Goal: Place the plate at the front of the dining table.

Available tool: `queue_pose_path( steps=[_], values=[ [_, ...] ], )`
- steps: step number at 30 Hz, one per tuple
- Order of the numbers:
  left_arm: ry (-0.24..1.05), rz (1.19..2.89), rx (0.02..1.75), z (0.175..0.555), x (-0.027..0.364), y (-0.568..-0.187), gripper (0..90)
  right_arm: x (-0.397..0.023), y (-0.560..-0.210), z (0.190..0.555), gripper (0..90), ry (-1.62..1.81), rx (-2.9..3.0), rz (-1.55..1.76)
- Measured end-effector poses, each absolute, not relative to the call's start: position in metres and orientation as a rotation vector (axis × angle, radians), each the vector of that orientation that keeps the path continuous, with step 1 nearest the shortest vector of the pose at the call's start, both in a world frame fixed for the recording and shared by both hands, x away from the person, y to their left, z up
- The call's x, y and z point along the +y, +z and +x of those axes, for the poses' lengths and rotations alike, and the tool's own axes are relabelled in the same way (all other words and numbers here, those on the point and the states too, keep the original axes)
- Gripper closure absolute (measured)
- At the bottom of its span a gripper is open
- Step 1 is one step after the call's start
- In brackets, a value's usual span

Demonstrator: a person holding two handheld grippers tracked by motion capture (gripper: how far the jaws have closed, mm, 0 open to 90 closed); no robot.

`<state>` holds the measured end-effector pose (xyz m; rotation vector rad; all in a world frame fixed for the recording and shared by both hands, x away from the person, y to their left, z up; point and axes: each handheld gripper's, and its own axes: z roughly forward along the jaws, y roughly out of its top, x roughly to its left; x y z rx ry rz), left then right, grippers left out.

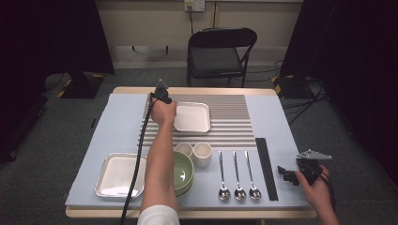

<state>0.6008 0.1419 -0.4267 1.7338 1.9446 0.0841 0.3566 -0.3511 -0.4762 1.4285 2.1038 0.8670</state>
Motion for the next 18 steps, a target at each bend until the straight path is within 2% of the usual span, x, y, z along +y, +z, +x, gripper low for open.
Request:
queue_pose_path(
  steps=[18],
  values=[
    [0.068,1.734,1.938,0.6039,0.1437,-0.4333,88.0,-0.3511,-0.4763,0.3566,11.8,0.869,2.102,1.426]
  ],
)
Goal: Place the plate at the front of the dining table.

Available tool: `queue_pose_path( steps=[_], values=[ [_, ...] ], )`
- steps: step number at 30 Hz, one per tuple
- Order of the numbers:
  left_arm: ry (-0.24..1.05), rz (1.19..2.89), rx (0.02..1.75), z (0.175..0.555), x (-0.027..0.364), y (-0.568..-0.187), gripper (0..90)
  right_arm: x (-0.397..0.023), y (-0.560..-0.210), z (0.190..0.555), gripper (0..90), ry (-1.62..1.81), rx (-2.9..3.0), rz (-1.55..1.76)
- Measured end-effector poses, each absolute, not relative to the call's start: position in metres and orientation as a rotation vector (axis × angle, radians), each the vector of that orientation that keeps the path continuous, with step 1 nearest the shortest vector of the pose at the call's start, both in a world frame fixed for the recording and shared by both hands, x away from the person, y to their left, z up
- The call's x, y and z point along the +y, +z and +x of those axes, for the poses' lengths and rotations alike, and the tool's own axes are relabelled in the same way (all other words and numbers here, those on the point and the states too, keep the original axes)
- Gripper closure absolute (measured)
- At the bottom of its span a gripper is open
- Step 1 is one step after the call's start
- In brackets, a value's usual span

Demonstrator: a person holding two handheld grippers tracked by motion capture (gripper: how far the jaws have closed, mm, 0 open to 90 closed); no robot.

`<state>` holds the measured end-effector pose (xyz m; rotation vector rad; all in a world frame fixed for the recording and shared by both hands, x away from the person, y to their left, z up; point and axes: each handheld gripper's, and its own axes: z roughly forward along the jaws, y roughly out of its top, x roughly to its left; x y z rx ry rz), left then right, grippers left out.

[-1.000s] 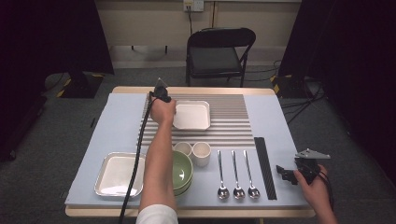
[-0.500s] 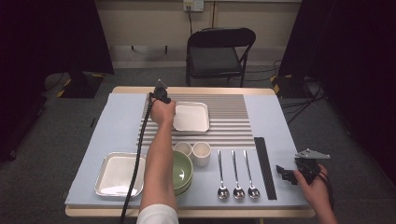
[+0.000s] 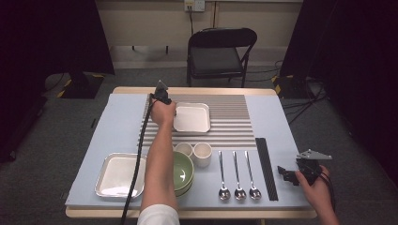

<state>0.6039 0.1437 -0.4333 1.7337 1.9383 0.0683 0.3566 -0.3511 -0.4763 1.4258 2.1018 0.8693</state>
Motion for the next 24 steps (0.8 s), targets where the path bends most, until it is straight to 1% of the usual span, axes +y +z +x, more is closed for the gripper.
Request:
queue_pose_path(
  steps=[10,18,24],
  values=[
    [0.059,1.746,1.932,0.6039,0.1448,-0.4342,88.1,-0.3511,-0.4763,0.3567,11.8,0.869,2.103,1.426],
    [0.075,1.727,1.949,0.6037,0.1464,-0.4346,88.2,-0.3515,-0.4763,0.3571,11.8,0.868,2.104,1.422],
    [0.058,1.715,1.947,0.6041,0.146,-0.4372,88.2,-0.3515,-0.4763,0.3571,11.8,0.867,2.103,1.421]
  ],
)
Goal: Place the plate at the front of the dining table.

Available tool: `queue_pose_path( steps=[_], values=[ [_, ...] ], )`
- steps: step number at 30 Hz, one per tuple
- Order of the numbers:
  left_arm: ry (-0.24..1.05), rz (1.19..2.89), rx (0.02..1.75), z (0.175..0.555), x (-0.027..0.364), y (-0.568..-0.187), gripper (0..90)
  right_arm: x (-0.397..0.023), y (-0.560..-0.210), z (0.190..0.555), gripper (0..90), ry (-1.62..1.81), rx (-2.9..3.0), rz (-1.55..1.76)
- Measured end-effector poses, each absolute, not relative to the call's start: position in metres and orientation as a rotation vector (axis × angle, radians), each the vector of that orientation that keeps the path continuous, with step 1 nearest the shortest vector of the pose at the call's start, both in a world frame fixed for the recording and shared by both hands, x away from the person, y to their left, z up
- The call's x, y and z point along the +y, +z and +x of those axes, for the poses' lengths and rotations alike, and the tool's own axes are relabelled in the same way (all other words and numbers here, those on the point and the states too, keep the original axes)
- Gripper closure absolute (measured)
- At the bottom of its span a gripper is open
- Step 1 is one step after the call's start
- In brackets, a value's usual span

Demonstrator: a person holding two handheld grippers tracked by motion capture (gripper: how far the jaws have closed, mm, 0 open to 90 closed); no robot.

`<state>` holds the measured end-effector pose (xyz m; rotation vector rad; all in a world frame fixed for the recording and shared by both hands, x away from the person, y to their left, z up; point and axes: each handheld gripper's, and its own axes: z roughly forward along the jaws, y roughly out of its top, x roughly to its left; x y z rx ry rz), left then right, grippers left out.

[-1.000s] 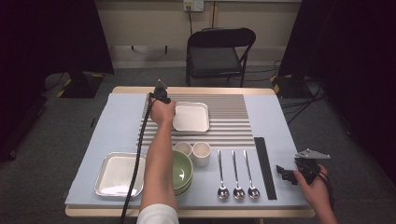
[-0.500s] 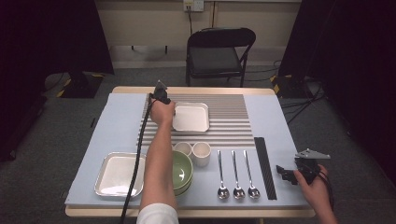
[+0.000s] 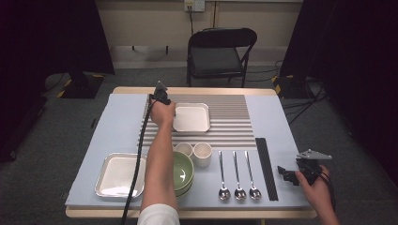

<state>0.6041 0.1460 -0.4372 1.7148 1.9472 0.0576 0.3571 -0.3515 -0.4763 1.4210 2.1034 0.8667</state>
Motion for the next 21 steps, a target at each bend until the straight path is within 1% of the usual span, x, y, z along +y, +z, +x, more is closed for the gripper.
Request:
queue_pose_path(
  steps=[12,21],
  values=[
    [0.039,1.721,1.96,0.6028,0.1481,-0.4385,88.4,-0.3515,-0.4763,0.3571,11.8,0.868,2.105,1.423],
    [0.058,1.744,1.951,0.6029,0.149,-0.439,88.2,-0.3515,-0.4763,0.3572,11.8,0.869,2.106,1.424]
  ],
)
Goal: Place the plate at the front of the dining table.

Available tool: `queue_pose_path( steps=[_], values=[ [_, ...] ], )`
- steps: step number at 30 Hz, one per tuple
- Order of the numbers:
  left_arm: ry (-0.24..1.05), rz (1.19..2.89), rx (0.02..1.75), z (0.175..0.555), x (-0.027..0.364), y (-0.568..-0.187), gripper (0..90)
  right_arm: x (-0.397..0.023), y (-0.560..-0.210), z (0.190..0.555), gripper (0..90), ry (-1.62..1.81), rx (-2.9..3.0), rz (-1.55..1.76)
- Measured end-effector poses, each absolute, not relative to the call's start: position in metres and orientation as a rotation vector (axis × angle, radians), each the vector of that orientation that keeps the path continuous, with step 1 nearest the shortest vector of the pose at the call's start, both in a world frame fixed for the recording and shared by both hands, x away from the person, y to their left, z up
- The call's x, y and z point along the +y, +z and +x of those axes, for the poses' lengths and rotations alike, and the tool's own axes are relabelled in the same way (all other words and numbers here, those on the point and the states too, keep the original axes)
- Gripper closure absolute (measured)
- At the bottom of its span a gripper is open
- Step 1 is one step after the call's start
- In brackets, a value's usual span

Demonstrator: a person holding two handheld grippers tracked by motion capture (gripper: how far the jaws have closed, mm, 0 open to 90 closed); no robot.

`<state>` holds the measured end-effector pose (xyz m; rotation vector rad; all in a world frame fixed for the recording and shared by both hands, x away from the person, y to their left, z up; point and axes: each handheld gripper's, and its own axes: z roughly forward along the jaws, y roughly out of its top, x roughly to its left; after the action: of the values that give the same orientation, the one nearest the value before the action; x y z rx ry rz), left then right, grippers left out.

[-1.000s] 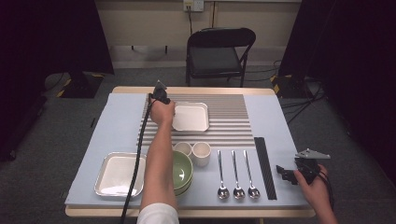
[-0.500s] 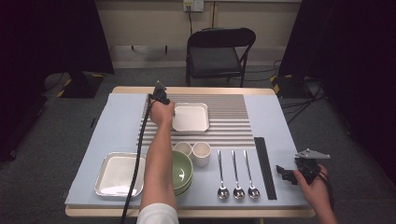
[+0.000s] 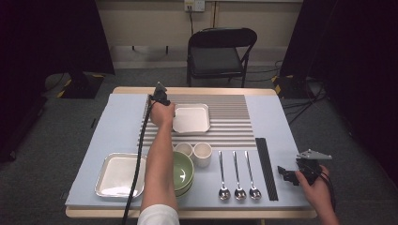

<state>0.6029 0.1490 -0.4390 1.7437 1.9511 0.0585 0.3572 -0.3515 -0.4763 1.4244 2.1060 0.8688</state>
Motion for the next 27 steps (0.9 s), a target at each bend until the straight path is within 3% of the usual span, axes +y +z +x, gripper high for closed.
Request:
queue_pose_path(
  steps=[27],
  values=[
    [0.11,1.659,1.913,0.595,0.155,-0.42,79.2,-0.351,-0.476,0.357,11.8,0.869,2.106,1.423]
  ],
)
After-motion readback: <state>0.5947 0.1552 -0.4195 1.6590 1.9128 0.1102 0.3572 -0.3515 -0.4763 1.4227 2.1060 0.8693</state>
